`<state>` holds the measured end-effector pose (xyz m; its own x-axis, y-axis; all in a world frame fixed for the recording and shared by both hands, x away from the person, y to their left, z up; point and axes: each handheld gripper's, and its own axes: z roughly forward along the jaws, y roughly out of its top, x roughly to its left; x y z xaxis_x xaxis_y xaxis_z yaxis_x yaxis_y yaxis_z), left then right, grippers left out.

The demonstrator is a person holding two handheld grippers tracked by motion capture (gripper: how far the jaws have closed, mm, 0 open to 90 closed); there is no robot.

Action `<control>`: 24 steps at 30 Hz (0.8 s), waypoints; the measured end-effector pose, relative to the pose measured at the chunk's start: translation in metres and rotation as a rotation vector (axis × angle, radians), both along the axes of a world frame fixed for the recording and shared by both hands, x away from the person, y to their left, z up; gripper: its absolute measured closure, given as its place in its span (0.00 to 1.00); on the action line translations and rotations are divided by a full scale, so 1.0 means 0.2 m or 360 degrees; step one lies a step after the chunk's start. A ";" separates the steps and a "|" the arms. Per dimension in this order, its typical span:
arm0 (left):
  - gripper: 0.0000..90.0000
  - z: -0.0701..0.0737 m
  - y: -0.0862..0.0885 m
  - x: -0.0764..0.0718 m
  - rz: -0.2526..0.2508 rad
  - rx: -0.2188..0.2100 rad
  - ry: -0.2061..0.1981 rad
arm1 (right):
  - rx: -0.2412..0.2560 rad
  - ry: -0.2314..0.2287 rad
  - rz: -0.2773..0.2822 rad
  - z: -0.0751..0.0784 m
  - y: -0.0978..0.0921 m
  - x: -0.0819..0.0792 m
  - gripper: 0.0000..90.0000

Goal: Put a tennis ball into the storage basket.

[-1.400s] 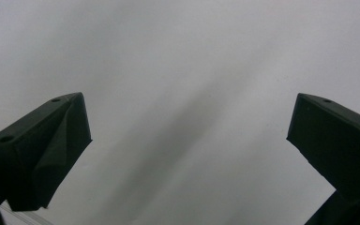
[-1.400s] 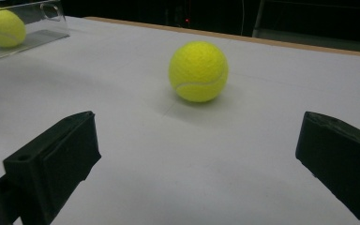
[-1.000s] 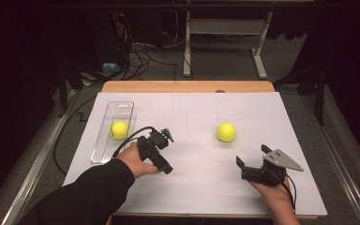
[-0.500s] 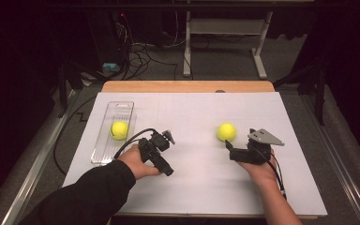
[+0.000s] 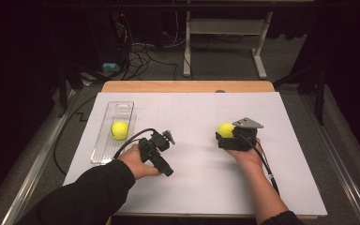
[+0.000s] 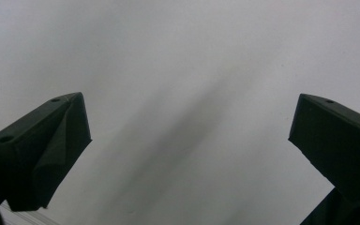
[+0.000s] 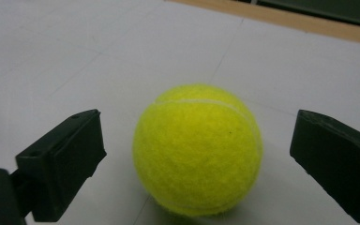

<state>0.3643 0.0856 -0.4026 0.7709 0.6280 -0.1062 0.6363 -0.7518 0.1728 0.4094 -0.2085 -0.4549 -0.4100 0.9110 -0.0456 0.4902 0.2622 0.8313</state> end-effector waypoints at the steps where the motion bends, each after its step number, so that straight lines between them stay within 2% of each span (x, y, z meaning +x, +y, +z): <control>1: 0.00 0.00 0.00 0.00 -0.0003 -0.0001 0.0000 | -0.0002 0.0036 -0.0003 -0.01 0.00 0.01 0.08; 3: 0.00 0.00 0.00 -0.01 -0.0006 -0.0010 0.0001 | -0.0015 0.0087 0.0000 -0.03 0.01 0.04 0.15; 5: 0.00 0.00 0.00 -0.01 -0.0011 -0.0008 0.0005 | -0.0012 0.0102 -0.0002 -0.03 0.01 0.04 0.17; 6: 0.00 0.00 0.00 -0.01 -0.0011 -0.0010 0.0001 | 0.0008 0.0146 -0.0004 -0.04 0.01 0.05 0.24; 7: 0.00 0.00 0.00 -0.01 -0.0010 -0.0011 0.0001 | 0.0001 0.0168 -0.0004 -0.05 0.01 0.05 0.26; 12: 0.00 0.00 0.00 -0.01 -0.0015 -0.0006 0.0007 | -0.0011 0.0193 -0.0013 -0.06 0.00 0.05 0.30; 17: 0.00 0.01 -0.01 -0.01 -0.0030 -0.0003 0.0006 | -0.0025 0.0142 0.0002 -0.03 0.00 0.01 0.31; 18: 0.00 0.01 -0.01 -0.01 -0.0029 -0.0001 0.0009 | 0.0002 0.0097 0.0019 0.00 0.00 -0.03 0.31; 19: 0.00 0.01 -0.01 -0.01 -0.0029 -0.0001 0.0009 | 0.0002 0.0097 0.0019 0.00 0.00 -0.03 0.31; 20: 0.00 0.01 -0.02 -0.01 -0.0036 0.0006 0.0009 | 0.0044 0.0055 0.0044 0.02 0.00 -0.08 0.31; 22: 0.00 0.01 -0.02 -0.01 -0.0040 0.0011 0.0007 | 0.0047 0.0039 0.0057 0.03 0.00 -0.10 0.31; 24: 0.00 0.01 -0.02 -0.02 -0.0038 0.0009 0.0006 | 0.0067 0.0004 0.0086 0.04 -0.01 -0.18 0.31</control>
<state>0.3612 0.0818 -0.4000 0.7854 0.6099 -0.1054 0.6186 -0.7680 0.1660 0.3738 -0.2110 -0.4471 -0.4588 0.8885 -0.0066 0.4783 0.2532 0.8409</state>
